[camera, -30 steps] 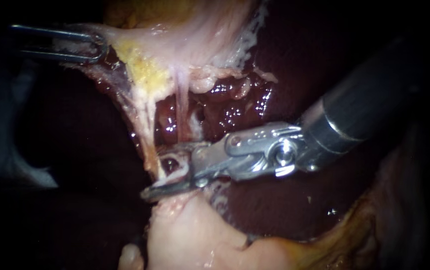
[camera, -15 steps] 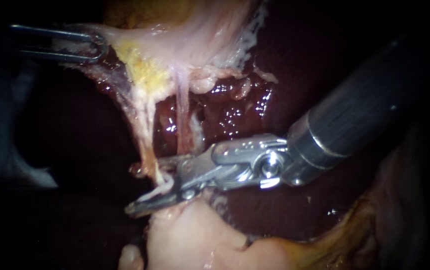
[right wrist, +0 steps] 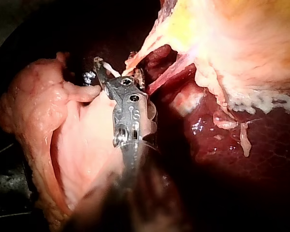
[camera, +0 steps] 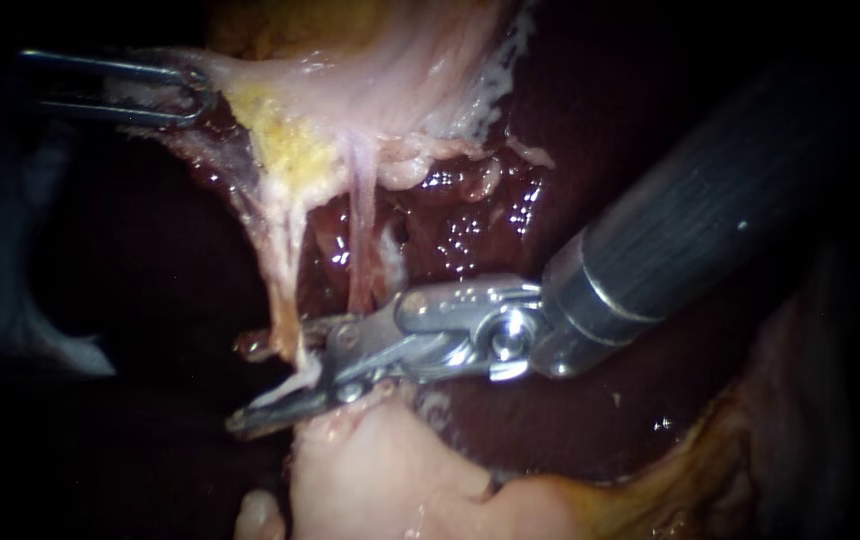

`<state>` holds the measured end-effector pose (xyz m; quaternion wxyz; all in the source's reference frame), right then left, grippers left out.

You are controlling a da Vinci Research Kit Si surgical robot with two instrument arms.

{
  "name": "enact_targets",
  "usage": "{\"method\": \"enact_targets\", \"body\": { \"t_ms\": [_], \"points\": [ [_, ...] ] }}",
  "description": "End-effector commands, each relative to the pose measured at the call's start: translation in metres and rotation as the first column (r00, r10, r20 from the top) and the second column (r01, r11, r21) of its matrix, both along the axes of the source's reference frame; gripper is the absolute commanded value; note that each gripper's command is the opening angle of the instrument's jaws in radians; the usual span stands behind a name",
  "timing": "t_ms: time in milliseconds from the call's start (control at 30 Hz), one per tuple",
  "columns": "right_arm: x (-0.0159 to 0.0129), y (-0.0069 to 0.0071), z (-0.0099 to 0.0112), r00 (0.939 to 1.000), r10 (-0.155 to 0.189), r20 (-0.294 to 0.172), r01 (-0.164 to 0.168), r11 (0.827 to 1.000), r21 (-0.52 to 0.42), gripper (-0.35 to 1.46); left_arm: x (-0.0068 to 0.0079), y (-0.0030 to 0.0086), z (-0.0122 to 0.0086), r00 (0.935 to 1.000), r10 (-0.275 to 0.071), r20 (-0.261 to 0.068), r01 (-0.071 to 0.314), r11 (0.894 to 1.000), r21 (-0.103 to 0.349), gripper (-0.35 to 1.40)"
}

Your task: Clipping first clip left tube

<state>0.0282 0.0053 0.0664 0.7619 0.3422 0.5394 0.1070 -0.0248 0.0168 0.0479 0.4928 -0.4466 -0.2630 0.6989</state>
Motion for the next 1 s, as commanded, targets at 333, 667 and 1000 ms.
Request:
{"method": "enact_targets", "body": {
  "t_ms": [333,667,1000],
  "points": [
    [0.0001,-0.0013,-0.0014,0.9997,0.017,-0.019,-0.016,0.998,0.063,0.45,0.0001,0.0000,0.0000,1.0000,0.000,0.000,0.000,1.000,0.000,-0.35],
    [0.0009,-0.0020,-0.0039,0.9980,-0.022,-0.059,0.030,0.988,0.150,0.43,0.0001,0.0001,0.0001,1.0000,0.001,0.001,-0.001,1.000,0.000,-0.35],
    [0.0011,-0.0022,-0.0051,0.9969,-0.030,-0.072,0.041,0.986,0.161,0.42,0.0001,0.0001,0.0002,1.0000,0.000,0.000,0.000,1.000,-0.001,-0.35]
  ]
}}
